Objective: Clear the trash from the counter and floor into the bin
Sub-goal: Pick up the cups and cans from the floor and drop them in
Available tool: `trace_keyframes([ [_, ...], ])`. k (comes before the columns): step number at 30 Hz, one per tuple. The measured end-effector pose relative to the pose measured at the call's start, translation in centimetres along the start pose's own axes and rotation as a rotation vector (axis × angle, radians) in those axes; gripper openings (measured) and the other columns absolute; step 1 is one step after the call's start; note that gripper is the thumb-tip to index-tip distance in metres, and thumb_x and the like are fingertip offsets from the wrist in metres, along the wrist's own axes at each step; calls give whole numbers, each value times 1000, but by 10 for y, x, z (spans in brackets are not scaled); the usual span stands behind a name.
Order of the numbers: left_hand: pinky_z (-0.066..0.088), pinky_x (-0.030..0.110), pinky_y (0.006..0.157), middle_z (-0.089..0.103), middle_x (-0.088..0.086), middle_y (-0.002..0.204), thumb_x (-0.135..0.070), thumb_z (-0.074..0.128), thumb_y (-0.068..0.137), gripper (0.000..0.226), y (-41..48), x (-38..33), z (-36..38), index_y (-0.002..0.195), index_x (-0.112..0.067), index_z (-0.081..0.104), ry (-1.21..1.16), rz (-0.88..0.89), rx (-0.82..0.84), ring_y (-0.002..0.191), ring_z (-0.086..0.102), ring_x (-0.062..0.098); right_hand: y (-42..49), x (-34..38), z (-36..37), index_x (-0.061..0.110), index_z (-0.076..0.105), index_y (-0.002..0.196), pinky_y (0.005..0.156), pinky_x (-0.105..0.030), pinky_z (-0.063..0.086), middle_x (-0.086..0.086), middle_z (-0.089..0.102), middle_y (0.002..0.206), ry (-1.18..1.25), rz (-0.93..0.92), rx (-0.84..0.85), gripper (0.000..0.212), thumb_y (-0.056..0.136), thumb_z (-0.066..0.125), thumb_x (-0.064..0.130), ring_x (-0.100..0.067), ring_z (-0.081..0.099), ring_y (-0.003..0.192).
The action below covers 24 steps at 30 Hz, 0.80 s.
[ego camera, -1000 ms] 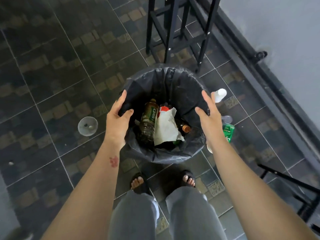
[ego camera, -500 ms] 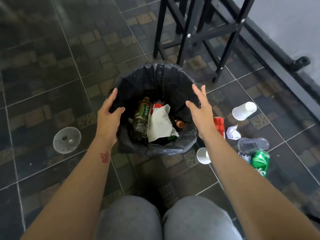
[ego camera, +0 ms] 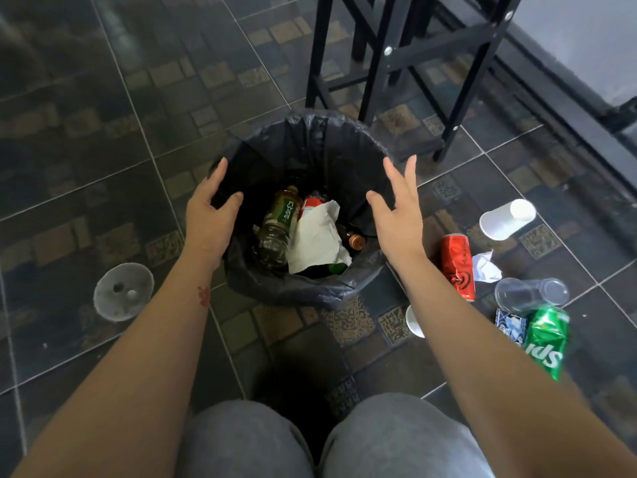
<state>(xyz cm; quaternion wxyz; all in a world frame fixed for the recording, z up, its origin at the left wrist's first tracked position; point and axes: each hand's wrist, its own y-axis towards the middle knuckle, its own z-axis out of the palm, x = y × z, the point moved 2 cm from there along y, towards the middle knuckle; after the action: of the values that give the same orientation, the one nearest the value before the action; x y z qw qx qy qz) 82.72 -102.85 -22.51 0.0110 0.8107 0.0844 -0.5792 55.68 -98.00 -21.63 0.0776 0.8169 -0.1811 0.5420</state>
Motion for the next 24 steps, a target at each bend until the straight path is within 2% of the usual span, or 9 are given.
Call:
trace_keyframes([
  [2,27,21,113,41,-3,150,-15,60,95,54,1,-2,1,146,-28,46,144,48,-15,138,37,9,0,1,0,33,37,149,101,-2,23,17,-1,163,-51,-5,-1,54,98,54,22,-2,13,146],
  [3,22,18,111,35,-3,155,-18,59,96,53,0,-3,1,146,-28,45,221,69,-31,142,30,10,-1,1,0,33,37,149,90,8,25,17,-1,163,-79,-12,2,54,99,53,23,1,16,144],
  [5,17,21,113,24,-5,160,-23,56,98,50,-4,-7,1,147,-25,44,364,111,-61,147,19,11,-2,2,-2,32,37,149,79,11,27,17,-1,163,-132,-29,6,52,99,52,26,8,21,135],
  [6,16,28,117,22,-5,161,-26,55,99,50,-6,-9,0,147,-24,44,431,137,-69,148,15,13,-2,2,-2,31,37,149,89,6,29,16,-1,163,-149,-37,12,52,99,51,28,7,22,135],
  [8,8,41,121,22,0,162,-31,53,99,50,-10,-13,1,147,-20,44,602,206,-66,150,10,18,-1,1,-5,32,38,149,113,-21,29,15,0,163,-157,-41,33,51,99,51,32,-5,20,145],
  [11,1,43,120,25,7,160,-42,43,101,53,-20,-19,11,147,-17,43,860,323,-21,150,9,24,-6,-6,-12,33,39,148,120,-41,23,12,5,164,-110,-54,78,50,100,51,33,-11,16,149],
  [16,6,40,121,27,4,160,-46,30,104,58,-43,-29,36,152,-14,34,941,389,156,149,14,21,-27,-32,-41,35,37,148,117,-29,21,10,14,163,-144,-119,67,48,101,46,35,-10,19,147],
  [21,9,36,120,28,6,160,-39,35,104,55,-80,-53,86,152,-11,33,792,423,218,148,18,20,-37,-75,-84,38,34,148,119,-45,23,11,17,162,-294,-60,20,49,100,43,44,-18,25,147],
  [24,8,35,119,24,9,161,-39,35,104,56,-119,-65,135,152,-9,32,772,547,193,148,19,23,-41,-105,-111,33,30,151,117,-46,24,7,16,163,-471,-6,30,55,99,44,45,-26,26,146],
])
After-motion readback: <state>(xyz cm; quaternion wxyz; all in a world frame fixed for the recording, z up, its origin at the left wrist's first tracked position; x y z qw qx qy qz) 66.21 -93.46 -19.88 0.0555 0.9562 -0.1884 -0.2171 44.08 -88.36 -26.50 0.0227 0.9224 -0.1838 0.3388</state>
